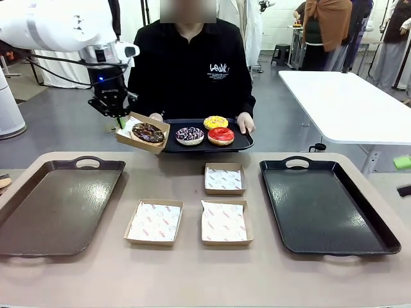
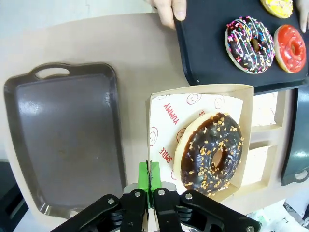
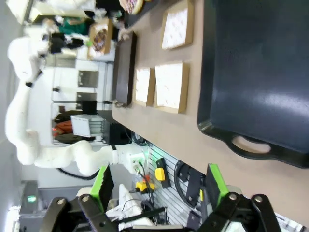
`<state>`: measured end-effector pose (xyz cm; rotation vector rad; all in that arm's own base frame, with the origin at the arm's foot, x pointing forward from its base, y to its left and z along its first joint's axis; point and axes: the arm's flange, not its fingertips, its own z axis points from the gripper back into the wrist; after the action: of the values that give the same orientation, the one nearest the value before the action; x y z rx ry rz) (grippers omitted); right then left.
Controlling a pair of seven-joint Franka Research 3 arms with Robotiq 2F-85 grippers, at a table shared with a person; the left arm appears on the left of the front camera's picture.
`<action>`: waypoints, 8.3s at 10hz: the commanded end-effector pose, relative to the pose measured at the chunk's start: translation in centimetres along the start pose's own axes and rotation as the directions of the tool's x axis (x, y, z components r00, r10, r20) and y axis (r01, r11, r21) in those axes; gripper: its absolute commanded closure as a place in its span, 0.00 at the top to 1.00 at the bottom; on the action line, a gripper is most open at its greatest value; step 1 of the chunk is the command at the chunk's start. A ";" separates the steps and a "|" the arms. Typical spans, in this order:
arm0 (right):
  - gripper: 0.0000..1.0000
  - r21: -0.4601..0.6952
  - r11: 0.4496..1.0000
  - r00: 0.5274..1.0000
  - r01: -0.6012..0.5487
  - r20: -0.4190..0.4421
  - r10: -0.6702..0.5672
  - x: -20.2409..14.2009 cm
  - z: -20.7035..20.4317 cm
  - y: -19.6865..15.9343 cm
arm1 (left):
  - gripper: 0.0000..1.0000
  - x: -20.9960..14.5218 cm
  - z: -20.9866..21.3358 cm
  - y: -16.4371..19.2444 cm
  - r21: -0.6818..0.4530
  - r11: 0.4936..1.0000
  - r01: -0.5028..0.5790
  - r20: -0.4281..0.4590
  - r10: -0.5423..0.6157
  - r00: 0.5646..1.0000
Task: Individually package the donuts and arrange them on the tray.
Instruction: Place the picked Paper togo box on the Handle tray while simultaneously picking up another Paper togo box from the table with the other hand.
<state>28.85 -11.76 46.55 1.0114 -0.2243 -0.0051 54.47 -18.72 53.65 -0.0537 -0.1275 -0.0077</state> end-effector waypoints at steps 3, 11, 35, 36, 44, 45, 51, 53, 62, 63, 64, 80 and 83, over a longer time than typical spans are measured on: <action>1.00 -0.184 0.982 0.999 0.054 0.012 -0.053 7.7 -1.5 11.6 | 0.01 -3.1 1.2 7.6 -0.018 1.000 0.009 -0.016 -0.009 1.000; 1.00 -0.520 0.850 0.996 0.085 0.044 -0.073 17.3 -21.6 14.9 | 0.01 -8.4 -4.8 16.7 0.040 0.999 -0.028 -0.020 0.029 0.999; 1.00 -0.786 0.618 0.998 -0.025 -0.059 -0.034 22.1 -40.9 12.8 | 0.01 -4.9 -12.2 23.2 -0.052 0.998 0.038 -0.058 -0.041 0.998; 1.00 -0.790 0.612 0.998 -0.030 -0.058 -0.026 21.6 -40.9 12.2 | 0.01 -5.3 -11.9 22.2 0.002 1.000 0.013 -0.063 -0.013 0.998; 1.00 -0.784 0.618 0.994 -0.063 -0.101 -0.028 20.8 -41.3 10.8 | 0.01 -5.3 -11.9 22.2 0.002 1.000 0.013 -0.063 -0.013 0.998; 1.00 -0.784 0.618 0.994 -0.063 -0.101 -0.028 20.8 -41.3 10.8 | 0.01 -5.3 -11.9 22.2 0.002 1.000 0.013 -0.063 -0.013 0.998; 1.00 -0.798 0.599 0.994 -0.071 -0.104 -0.019 21.7 -43.3 8.1 | 0.01 -4.0 -12.1 23.6 -0.055 0.998 0.014 0.016 -0.013 1.000; 1.00 -0.799 0.599 0.995 -0.054 -0.092 -0.034 22.4 -43.9 6.8 | 0.01 -3.6 -11.9 24.7 -0.050 0.999 -0.002 0.017 0.003 1.000; 1.00 -0.812 0.581 0.992 -0.056 -0.111 -0.060 22.8 -45.4 4.9 | 0.01 -1.8 -15.0 26.9 -0.068 0.998 -0.003 -0.048 -0.001 0.999; 1.00 -0.813 0.580 0.992 -0.057 -0.112 -0.060 22.8 -45.4 4.9 | 0.01 -1.8 -15.0 26.8 -0.069 0.998 -0.005 -0.048 0.001 0.999; 1.00 -0.811 0.582 0.992 -0.058 -0.113 -0.059 22.9 -45.5 4.8 | 0.01 -1.7 -15.1 26.7 -0.066 0.998 -0.006 -0.049 0.003 0.999; 0.00 -0.809 0.584 0.990 -0.059 -0.120 -0.067 23.0 -45.9 4.1 | 1.00 -2.2 -15.4 25.8 -0.025 0.999 0.038 -0.076 -0.040 0.996; 0.00 -0.812 0.581 0.991 -0.054 -0.116 -0.070 23.0 -45.9 4.1 | 1.00 -2.5 -15.5 25.8 -0.029 0.998 0.050 -0.082 -0.052 0.995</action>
<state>58.81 26.05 31.24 0.0870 -0.0543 -0.0372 54.94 6.04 36.42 -0.0868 -0.0508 -0.0285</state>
